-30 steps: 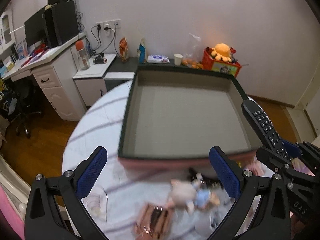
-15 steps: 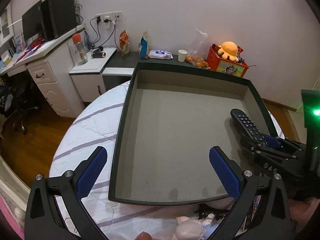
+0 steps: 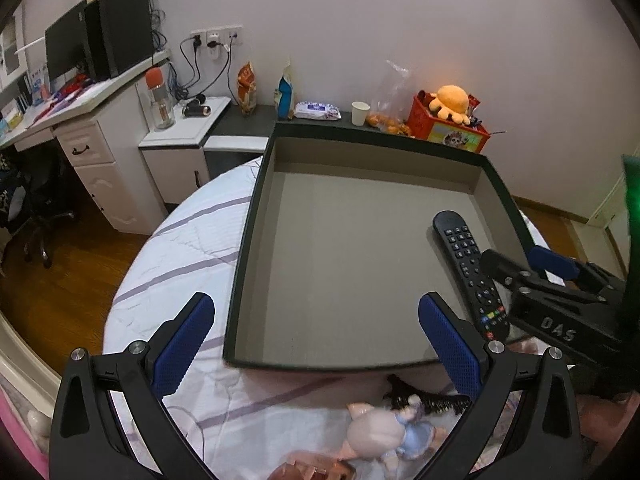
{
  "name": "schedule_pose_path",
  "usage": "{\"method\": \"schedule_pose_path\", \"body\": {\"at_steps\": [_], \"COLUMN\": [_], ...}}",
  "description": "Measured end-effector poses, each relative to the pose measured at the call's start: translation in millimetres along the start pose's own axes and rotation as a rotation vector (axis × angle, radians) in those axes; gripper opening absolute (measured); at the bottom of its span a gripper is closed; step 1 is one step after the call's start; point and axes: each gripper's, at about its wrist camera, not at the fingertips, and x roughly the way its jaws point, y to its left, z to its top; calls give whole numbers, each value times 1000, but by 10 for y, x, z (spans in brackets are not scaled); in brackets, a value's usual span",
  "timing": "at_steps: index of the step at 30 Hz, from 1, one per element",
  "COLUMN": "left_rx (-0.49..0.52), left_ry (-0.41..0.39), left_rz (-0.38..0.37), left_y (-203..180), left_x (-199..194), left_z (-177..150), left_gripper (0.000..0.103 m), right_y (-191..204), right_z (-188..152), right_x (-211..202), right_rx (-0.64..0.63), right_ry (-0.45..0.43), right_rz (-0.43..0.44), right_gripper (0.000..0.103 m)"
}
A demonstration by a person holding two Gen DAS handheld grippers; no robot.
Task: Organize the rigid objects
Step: 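Carry the remote into the box and open the right gripper, then move the left gripper to the rose-gold cup and grasp it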
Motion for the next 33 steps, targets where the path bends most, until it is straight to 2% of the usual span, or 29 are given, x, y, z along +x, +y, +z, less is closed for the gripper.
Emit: {"method": "schedule_pose_path", "body": {"at_steps": [11, 12, 13, 20, 24, 28, 33], "left_rx": [25, 28, 31, 18, -7, -27, 9], "left_ry": [-60, -61, -61, -69, -59, -19, 9], "left_rz": [16, 19, 23, 76, 98, 84, 49], "left_y": [-62, -79, -87, -98, -61, 13, 50], "left_x": [-578, -609, -647, -930, -1016, -1008, -981], "left_z": [-299, -326, -362, -697, -919, -1133, -1319], "left_gripper": [103, 103, 103, 103, 103, 103, 103], "right_y": [6, 10, 16, -43, -107, -217, -220], "right_z": [-342, -380, -430, -723, -976, -1234, -1395], "right_x": [-807, -863, -936, -1283, -1345, -1351, -1377], "right_rx": [46, 47, 48, 44, 45, 66, 113], "right_ry": [-105, -109, -115, -158, -131, -86, -65], "right_rz": [56, 57, 59, 117, 133, 133, 106], "right_gripper": [88, 91, 103, 103, 103, 103, 103]}}
